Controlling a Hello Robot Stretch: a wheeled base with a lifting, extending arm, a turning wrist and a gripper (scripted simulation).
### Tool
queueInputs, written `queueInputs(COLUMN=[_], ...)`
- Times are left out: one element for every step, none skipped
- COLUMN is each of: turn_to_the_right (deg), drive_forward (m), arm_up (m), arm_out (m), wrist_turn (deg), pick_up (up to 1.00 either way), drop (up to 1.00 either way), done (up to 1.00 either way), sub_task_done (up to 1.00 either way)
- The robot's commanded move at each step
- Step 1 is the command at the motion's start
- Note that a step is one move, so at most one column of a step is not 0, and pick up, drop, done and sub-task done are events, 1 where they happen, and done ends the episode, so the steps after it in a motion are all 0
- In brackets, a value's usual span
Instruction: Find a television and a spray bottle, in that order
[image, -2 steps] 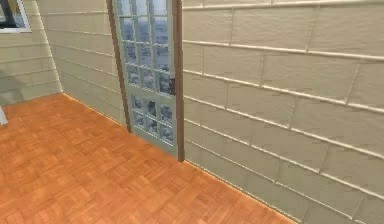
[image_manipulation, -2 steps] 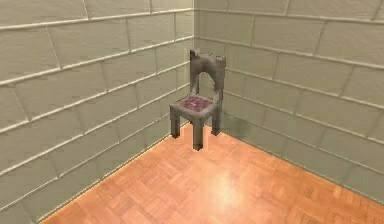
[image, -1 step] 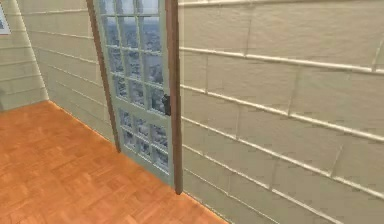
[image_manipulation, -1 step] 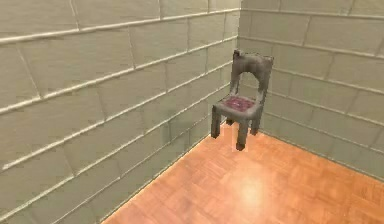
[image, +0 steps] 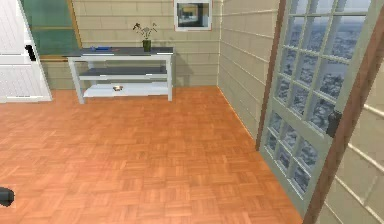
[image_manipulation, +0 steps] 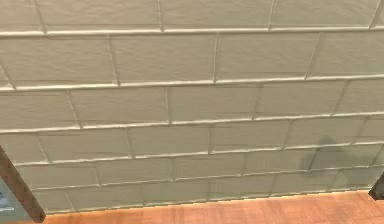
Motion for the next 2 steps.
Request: queueInputs(turn_to_the_right=[-3.0, 0.0], drive_forward=[0.00, 0.85], arm_up=[0.00, 0.00], arm_out=[0.00, 0.00], wrist_turn=[0.0, 0.0], pick_up=[0.00, 0.00], drop=[0.00, 0.00], done=[0.00, 0.00], sub_task_done=[0.00, 0.00])
